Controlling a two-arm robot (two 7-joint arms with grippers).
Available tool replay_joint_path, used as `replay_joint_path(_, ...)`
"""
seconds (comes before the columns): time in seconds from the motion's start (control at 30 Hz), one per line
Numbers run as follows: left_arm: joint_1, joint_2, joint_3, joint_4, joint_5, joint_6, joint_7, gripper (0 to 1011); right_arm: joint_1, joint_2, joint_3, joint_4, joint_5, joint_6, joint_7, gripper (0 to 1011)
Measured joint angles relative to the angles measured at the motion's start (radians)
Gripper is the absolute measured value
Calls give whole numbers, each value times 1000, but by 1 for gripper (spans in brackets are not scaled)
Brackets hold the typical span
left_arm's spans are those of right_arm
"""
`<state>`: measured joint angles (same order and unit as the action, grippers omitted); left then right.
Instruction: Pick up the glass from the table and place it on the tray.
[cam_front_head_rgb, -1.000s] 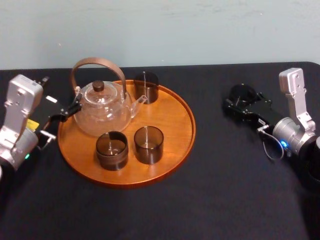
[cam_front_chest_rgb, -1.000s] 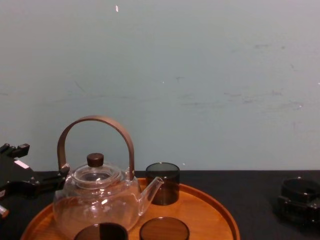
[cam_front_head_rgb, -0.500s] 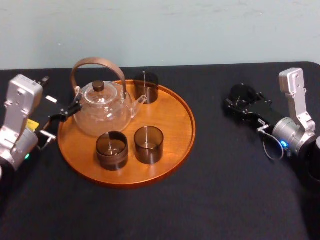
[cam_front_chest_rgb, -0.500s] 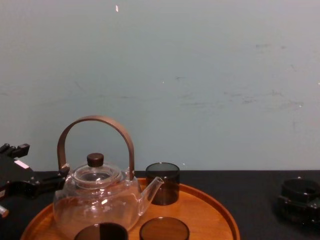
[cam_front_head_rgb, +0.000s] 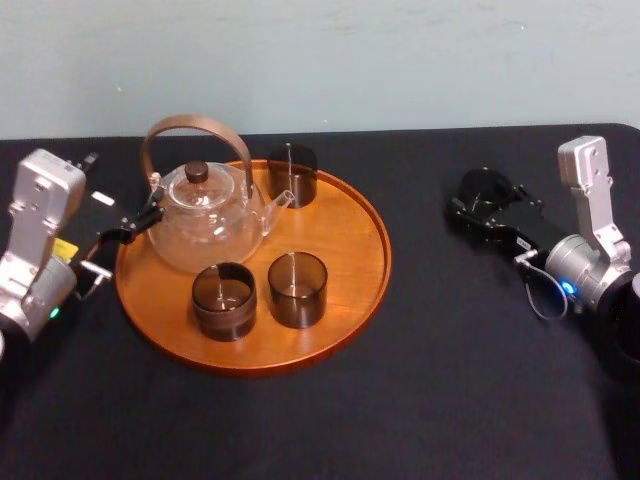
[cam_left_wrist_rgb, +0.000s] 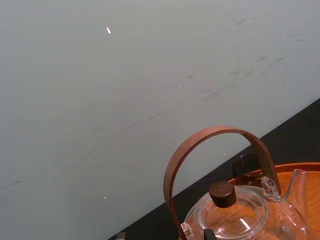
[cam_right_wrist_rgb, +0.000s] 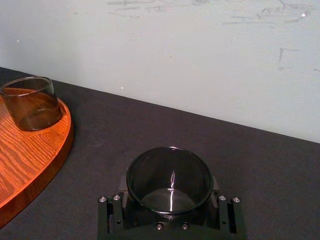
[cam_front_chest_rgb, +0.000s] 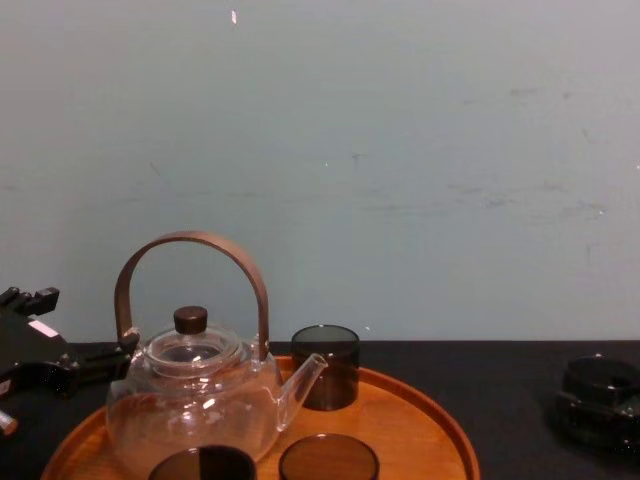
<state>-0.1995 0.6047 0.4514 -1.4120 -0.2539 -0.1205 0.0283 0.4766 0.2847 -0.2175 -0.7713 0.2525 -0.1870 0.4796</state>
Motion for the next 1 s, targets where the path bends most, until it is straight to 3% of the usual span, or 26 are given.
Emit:
replay_joint_path(0.33,0,0,0,0,0,0,0,1009,7,-7,-8,23,-1,-39,23,905)
replay_joint_path(0.7,0,0,0,0,0,0,0,1010,-45,14,-8,-109,4,-48,29,905)
replay_joint_path(0.73,0,0,0,0,0,0,0,1009,-58,20,-11,-144,4,-45,29,905)
replay_joint_path(1.0,0,0,0,0,0,0,0,1010,-76,22,-34,-206,2,-40,30,905)
